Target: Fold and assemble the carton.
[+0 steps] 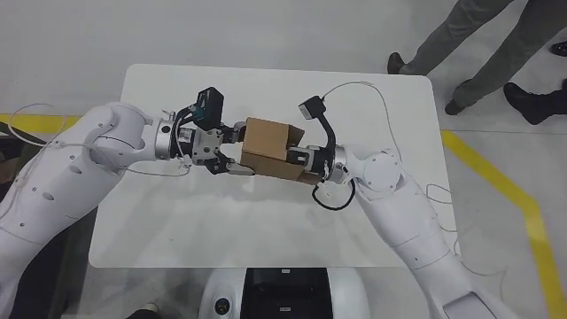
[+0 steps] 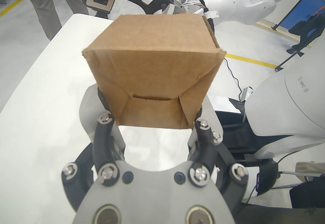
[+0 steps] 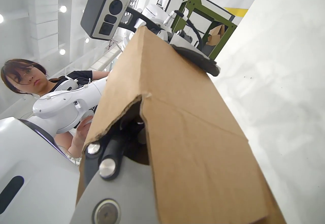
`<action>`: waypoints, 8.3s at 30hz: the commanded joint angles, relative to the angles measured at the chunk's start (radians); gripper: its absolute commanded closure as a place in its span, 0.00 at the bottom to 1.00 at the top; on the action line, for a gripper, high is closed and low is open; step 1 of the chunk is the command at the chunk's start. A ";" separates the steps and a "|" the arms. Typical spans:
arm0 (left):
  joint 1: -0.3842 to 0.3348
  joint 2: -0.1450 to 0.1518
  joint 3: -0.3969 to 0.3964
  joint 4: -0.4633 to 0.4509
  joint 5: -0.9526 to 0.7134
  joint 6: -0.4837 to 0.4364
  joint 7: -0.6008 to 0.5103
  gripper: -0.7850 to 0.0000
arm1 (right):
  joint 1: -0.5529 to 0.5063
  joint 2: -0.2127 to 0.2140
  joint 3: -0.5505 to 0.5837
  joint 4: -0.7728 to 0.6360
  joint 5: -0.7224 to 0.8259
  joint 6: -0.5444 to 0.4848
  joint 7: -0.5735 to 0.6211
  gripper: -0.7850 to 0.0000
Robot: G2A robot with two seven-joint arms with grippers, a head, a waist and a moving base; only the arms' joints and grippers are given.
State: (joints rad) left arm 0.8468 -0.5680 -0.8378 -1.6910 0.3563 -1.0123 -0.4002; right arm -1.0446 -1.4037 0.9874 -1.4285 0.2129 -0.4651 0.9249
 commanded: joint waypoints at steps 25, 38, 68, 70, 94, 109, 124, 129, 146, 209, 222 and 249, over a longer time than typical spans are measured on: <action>-0.042 0.031 0.059 0.000 0.013 0.000 0.066 0.00 | 0.044 -0.013 -0.081 0.044 0.006 -0.043 -0.057 1.00; -0.073 0.044 0.092 0.000 -0.039 0.000 0.046 0.26 | 0.057 -0.012 -0.099 0.045 -0.110 -0.086 -0.107 1.00; -0.070 0.060 0.093 0.034 -0.025 0.000 0.132 0.33 | 0.043 0.018 -0.039 0.023 -0.192 -0.083 -0.142 0.84; -0.066 0.062 0.089 0.038 -0.019 0.000 0.145 0.33 | 0.040 0.020 -0.034 0.019 -0.195 -0.079 -0.146 0.80; -0.011 0.086 0.050 0.034 0.040 0.000 0.252 0.45 | 0.025 0.037 -0.011 0.002 -0.188 -0.033 -0.170 0.80; -0.037 0.082 0.094 0.006 0.061 0.000 0.225 0.00 | 0.078 0.018 -0.082 0.057 -0.068 -0.070 -0.125 1.00; -0.066 0.084 0.097 0.030 -0.004 0.000 0.215 0.00 | 0.088 0.010 -0.103 0.076 -0.138 -0.134 -0.202 1.00; -0.074 0.087 0.098 0.028 -0.005 0.000 0.189 0.00 | 0.096 0.009 -0.109 0.083 -0.142 -0.138 -0.196 1.00; -0.089 0.089 0.120 0.026 -0.069 0.000 0.124 0.24 | 0.104 0.014 -0.114 0.065 -0.200 -0.157 -0.180 1.00; -0.078 0.093 0.124 0.023 0.014 0.000 0.196 0.51 | 0.135 0.015 -0.138 0.072 -0.184 -0.126 -0.193 0.87; -0.086 0.092 0.127 0.033 0.018 0.000 0.212 0.63 | 0.126 0.023 -0.108 0.086 -0.205 -0.117 -0.208 0.52; -0.037 0.122 0.076 0.079 0.048 0.000 0.298 0.00 | 0.094 0.031 -0.086 0.067 -0.214 -0.121 -0.269 0.77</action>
State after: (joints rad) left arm 0.8079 -0.4477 -0.7581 -1.6166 0.4048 -1.0123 -0.1056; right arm -0.9501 -1.3723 0.9008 -1.3626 -0.0005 -0.5839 0.6596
